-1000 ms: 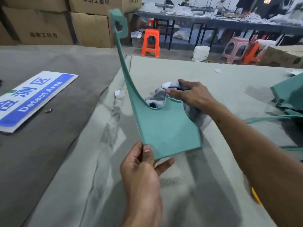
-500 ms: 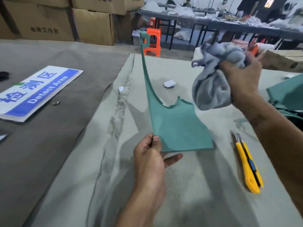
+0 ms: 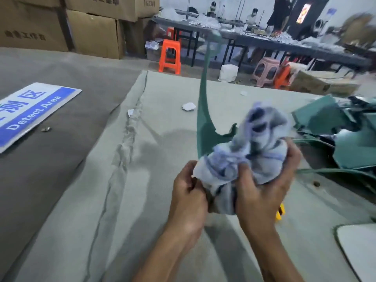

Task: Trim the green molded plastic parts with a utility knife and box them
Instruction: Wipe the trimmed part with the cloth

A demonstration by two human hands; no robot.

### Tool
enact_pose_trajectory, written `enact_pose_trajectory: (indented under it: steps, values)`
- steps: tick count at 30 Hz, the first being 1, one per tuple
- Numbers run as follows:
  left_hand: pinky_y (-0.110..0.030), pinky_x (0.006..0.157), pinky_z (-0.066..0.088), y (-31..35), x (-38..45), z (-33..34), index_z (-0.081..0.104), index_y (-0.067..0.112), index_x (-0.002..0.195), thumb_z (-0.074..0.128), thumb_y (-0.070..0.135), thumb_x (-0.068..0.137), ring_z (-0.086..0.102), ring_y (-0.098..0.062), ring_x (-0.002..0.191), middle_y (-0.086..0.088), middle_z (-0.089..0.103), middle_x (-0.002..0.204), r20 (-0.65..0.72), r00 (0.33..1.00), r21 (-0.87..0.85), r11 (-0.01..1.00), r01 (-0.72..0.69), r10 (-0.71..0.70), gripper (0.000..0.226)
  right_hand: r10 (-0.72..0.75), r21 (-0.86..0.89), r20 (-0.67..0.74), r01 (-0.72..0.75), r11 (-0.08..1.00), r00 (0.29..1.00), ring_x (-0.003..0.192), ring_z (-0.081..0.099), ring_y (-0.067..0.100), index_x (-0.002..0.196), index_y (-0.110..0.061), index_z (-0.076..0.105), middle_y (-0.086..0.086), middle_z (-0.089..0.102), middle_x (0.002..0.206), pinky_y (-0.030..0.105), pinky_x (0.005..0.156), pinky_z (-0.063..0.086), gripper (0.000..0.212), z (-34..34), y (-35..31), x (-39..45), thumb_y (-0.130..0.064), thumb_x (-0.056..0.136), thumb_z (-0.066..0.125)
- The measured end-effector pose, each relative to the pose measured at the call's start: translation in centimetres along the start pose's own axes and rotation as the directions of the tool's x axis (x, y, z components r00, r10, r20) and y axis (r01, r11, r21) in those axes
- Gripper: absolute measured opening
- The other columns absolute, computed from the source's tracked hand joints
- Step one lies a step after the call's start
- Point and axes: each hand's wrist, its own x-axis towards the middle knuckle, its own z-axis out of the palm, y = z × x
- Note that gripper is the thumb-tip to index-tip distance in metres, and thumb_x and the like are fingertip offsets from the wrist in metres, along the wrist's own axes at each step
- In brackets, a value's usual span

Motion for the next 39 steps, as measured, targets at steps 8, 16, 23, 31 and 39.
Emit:
enact_pose_trajectory:
  steps: [8, 16, 23, 31, 39]
  values:
    - [-0.028, 0.071, 0.06, -0.1, -0.6, 0.4, 0.074, 0.013, 0.099, 0.057, 0.003, 0.079, 0.076, -0.019, 0.088, -0.005, 0.079, 0.096, -0.027, 0.998, -0.078, 0.996, -0.052, 0.05, 0.028, 0.139, -0.175, 0.268, -0.093, 0.98, 0.953, 0.1, 0.07, 0.015, 0.119, -0.034, 0.055, -0.011, 0.071, 0.111, 0.045, 0.083, 0.057, 0.054, -0.2, -2.0, 1.8, -0.033, 0.07, 0.077]
    - [-0.028, 0.063, 0.057, -0.5, -2.2, -0.4, 0.066, 0.01, 0.085, 0.049, -0.012, 0.098, 0.069, -0.014, 0.069, 0.009, 0.071, 0.062, -0.016, 0.972, -0.043, 0.972, 0.233, -0.234, 0.031, 0.141, -0.196, 0.42, -0.063, 0.979, 0.896, 0.065, 0.062, 0.009, 0.096, -0.029, 0.055, -0.009, 0.069, 0.08, 0.031, 0.057, 0.051, 0.032, -2.0, -4.1, 2.1, -0.033, 0.068, 0.069]
    - [-0.039, 0.08, 0.062, 1.6, -0.9, 0.4, 0.07, 0.015, 0.114, 0.043, -0.015, 0.096, 0.075, -0.025, 0.096, -0.008, 0.078, 0.106, 0.03, 0.999, -0.176, 0.984, 0.02, -0.015, 0.045, 0.134, -0.279, 0.123, -0.096, 0.956, 0.983, 0.075, 0.064, 0.011, 0.099, -0.028, 0.047, -0.012, 0.066, 0.085, 0.04, 0.066, 0.053, 0.032, 0.4, -2.5, 4.0, -0.019, 0.082, 0.073]
    - [-0.036, 0.078, 0.062, 2.3, 0.4, -1.5, 0.071, 0.012, 0.111, 0.06, 0.013, 0.097, 0.075, -0.028, 0.092, -0.015, 0.077, 0.107, -0.126, 0.985, -0.343, 0.937, 0.069, -0.119, 0.018, 0.076, -0.122, 0.094, -0.064, 0.99, 0.993, 0.071, 0.06, 0.001, 0.096, -0.032, 0.051, -0.018, 0.066, 0.085, 0.02, 0.063, 0.047, 0.034, 0.3, -0.5, 2.9, -0.01, 0.079, 0.071]
    - [-0.036, 0.068, 0.06, 1.4, 0.0, -0.3, 0.074, 0.012, 0.104, 0.046, 0.024, 0.109, 0.077, -0.026, 0.086, -0.009, 0.078, 0.105, -0.066, 0.989, -0.179, 0.976, 0.121, -0.135, 0.031, 0.385, 0.44, -0.379, -0.202, 0.875, 0.841, 0.091, 0.07, 0.016, 0.105, -0.015, 0.058, 0.001, 0.072, 0.101, 0.035, 0.083, 0.058, 0.025, 0.1, 1.1, 3.6, -0.009, 0.09, 0.077]
